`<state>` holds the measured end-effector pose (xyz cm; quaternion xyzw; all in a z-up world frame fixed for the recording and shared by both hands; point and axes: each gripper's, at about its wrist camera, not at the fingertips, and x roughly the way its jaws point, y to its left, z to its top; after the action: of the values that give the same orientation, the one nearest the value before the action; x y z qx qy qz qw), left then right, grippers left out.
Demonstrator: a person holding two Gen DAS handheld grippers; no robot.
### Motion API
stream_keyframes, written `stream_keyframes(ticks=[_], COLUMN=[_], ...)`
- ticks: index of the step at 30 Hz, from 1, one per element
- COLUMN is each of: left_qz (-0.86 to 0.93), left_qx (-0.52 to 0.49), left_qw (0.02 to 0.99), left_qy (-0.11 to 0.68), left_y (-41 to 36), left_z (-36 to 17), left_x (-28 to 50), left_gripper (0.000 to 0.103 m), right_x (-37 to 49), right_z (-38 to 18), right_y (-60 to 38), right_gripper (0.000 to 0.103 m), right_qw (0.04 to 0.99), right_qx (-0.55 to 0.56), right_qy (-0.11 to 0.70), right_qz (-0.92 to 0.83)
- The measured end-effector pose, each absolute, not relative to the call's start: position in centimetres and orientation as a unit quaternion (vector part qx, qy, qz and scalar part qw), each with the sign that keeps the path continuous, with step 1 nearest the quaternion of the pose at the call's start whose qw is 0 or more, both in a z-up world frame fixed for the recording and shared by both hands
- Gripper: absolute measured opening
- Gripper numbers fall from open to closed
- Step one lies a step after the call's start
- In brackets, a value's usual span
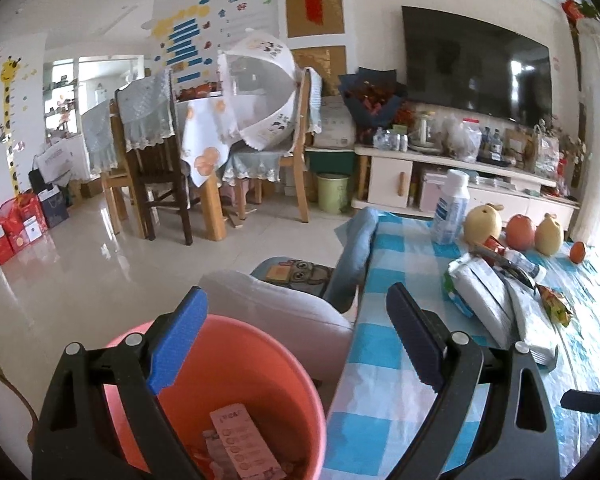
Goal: Collect trash
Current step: 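Move both empty tools back toward the remaining items on the table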
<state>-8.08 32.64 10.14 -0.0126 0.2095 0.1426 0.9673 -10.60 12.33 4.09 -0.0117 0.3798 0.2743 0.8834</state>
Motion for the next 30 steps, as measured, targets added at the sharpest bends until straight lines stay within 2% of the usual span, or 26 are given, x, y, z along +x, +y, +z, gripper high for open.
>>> stream_keyframes(ticks=[30], left_qz=[0.059], left_qx=[-0.005], left_qw=[0.959], left_qy=[0.276], left_y=[22.4], left_z=[8.1], left_x=[-3.9], left_gripper=[0.091], right_x=[-10.2], right_z=[4.4], right_y=[4.4], right_gripper=[0.094], right_qw=[0.923], right_qx=[-0.036], right_qy=[0.325], right_qz=[0.205])
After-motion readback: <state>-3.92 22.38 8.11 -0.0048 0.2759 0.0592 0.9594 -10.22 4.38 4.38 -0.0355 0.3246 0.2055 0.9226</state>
